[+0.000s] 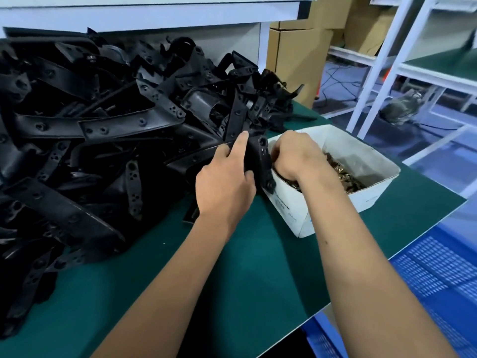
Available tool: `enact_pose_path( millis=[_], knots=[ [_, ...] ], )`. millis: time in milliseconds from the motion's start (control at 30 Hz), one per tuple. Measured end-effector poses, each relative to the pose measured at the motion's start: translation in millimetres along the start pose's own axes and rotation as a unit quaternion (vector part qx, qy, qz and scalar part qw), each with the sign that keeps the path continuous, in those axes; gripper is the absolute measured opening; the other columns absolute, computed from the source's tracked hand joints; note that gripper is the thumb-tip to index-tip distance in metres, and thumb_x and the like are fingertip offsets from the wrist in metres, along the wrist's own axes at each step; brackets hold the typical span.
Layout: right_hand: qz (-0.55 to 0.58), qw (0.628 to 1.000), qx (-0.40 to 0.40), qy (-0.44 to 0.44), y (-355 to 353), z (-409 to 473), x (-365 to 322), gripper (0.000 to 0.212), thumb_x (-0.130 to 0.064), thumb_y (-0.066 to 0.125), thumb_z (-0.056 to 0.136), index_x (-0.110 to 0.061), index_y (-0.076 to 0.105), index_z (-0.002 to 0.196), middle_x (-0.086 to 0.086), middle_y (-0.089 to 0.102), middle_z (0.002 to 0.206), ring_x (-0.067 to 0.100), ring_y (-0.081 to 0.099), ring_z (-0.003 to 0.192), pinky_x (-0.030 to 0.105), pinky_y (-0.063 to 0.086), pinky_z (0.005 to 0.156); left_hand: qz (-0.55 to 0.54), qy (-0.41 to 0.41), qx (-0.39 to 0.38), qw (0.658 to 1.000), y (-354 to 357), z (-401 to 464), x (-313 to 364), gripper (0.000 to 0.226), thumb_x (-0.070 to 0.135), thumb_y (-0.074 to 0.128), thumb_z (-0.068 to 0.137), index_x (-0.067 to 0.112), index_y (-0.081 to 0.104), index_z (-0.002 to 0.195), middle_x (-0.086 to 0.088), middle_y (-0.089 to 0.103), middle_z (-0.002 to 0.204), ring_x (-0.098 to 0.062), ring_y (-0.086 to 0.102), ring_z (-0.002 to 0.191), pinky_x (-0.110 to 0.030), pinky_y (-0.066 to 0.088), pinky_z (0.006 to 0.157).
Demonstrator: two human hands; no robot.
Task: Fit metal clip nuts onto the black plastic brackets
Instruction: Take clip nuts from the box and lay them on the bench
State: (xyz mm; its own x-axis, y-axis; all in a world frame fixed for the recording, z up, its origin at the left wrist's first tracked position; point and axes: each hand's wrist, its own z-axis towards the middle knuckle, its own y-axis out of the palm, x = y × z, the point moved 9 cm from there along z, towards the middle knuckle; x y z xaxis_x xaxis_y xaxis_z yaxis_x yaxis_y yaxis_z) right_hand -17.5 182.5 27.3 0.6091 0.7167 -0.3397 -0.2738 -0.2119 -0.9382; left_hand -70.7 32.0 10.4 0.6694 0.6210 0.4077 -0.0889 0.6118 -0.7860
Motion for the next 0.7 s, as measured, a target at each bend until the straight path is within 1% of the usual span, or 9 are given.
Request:
enact_pose_path(
  millis=[67,100,200,300,367,433,500,600,700],
  knots=[
    [0.007,1.000,0.014,0.002,-1.7,0.7,2.9,0.021,-0.008,0.059,0.084,-0.024,0.073,0.086,0.012,0.069,0.098,0.035,0.066,0.097,0.033,0.052,0.079,-0.043,-0.011,0.014,0.999,-4.1,0.0,-2.9,0.076,0.028,0.067,0.090,0.037,0.033,0.158,0.001,0.061,0.116,-0.027,0.064,0.084,-0.038,0.051,0.073],
    [0.015,1.000,0.025,0.008,-3.2,0.8,5.9,0.021,-0.009,0.059,0.084,-0.020,0.074,0.092,0.014,0.070,0.101,0.036,0.065,0.096,0.034,0.053,0.079,-0.067,-0.018,0.022,0.997,-6.6,-0.2,-5.2,0.075,0.029,0.070,0.089,0.036,0.037,0.156,0.001,0.064,0.118,-0.027,0.065,0.092,-0.040,0.053,0.079],
    [0.104,0.993,0.051,0.024,-9.5,2.7,16.7,0.014,-0.004,0.057,0.081,-0.013,0.068,0.080,0.014,0.072,0.093,0.035,0.067,0.081,0.031,0.055,0.071,-0.121,-0.032,0.040,0.991,-10.5,-0.8,-11.9,0.073,0.028,0.074,0.087,0.036,0.044,0.153,0.001,0.068,0.124,-0.024,0.066,0.107,-0.041,0.057,0.091],
    [0.233,0.969,0.067,0.037,-18.3,2.5,22.7,0.013,-0.001,0.058,0.082,-0.007,0.070,0.081,0.012,0.074,0.077,0.027,0.071,0.053,0.025,0.052,0.048,-0.167,-0.048,0.048,0.984,-12.0,-1.0,-22.1,0.072,0.027,0.075,0.085,0.037,0.048,0.150,0.004,0.071,0.120,-0.016,0.066,0.104,-0.035,0.057,0.092],
    [0.326,0.942,0.079,0.011,-26.4,-2.7,15.2,0.005,0.000,0.063,0.086,-0.003,0.066,0.083,0.012,0.074,0.073,0.028,0.073,0.056,0.030,0.054,0.048,-0.190,-0.055,0.054,0.979,-16.7,-1.9,-29.1,0.069,0.026,0.074,0.084,0.038,0.050,0.147,0.007,0.072,0.115,-0.011,0.068,0.101,-0.031,0.058,0.090],
    [0.378,0.921,0.068,-0.057,-33.4,-12.4,-8.9,0.006,-0.005,0.067,0.088,-0.006,0.065,0.083,0.007,0.074,0.070,0.026,0.072,0.057,0.031,0.053,0.045,-0.240,-0.058,0.068,0.967,-26.9,-4.9,-38.5,0.062,0.024,0.074,0.083,0.037,0.056,0.142,0.017,0.073,0.111,-0.001,0.068,0.100,-0.028,0.059,0.089],
    [0.384,0.914,0.012,-0.133,-26.9,-27.5,-45.9,0.008,-0.010,0.068,0.086,-0.013,0.065,0.079,0.006,0.073,0.066,0.024,0.068,0.052,0.028,0.048,0.042,-0.296,-0.079,0.082,0.948,-40.2,-11.2,-57.0,0.052,0.027,0.075,0.085,0.035,0.060,0.135,0.020,0.074,0.105,0.000,0.071,0.092,-0.030,0.061,0.084],
    [0.307,0.920,-0.119,-0.212,18.2,-56.0,-99.5,0.014,-0.003,0.065,0.089,-0.015,0.065,0.082,0.006,0.072,0.063,0.026,0.066,0.048,0.028,0.047,0.041,-0.303,-0.141,0.085,0.938,-63.7,-30.3,-104.8,0.039,0.036,0.075,0.085,0.037,0.063,0.122,0.015,0.074,0.096,-0.015,0.074,0.073,-0.043,0.064,0.068],
    [0.232,0.903,-0.249,-0.263,75.5,-89.0,-140.7,0.011,-0.001,0.068,0.093,-0.009,0.064,0.086,0.007,0.072,0.066,0.023,0.068,0.053,0.028,0.050,0.041,-0.303,-0.166,0.074,0.935,-90.8,-54.1,-154.1,0.034,0.024,0.078,0.085,0.036,0.064,0.114,0.011,0.074,0.091,-0.019,0.071,0.060,-0.042,0.059,0.055]
  ],
)
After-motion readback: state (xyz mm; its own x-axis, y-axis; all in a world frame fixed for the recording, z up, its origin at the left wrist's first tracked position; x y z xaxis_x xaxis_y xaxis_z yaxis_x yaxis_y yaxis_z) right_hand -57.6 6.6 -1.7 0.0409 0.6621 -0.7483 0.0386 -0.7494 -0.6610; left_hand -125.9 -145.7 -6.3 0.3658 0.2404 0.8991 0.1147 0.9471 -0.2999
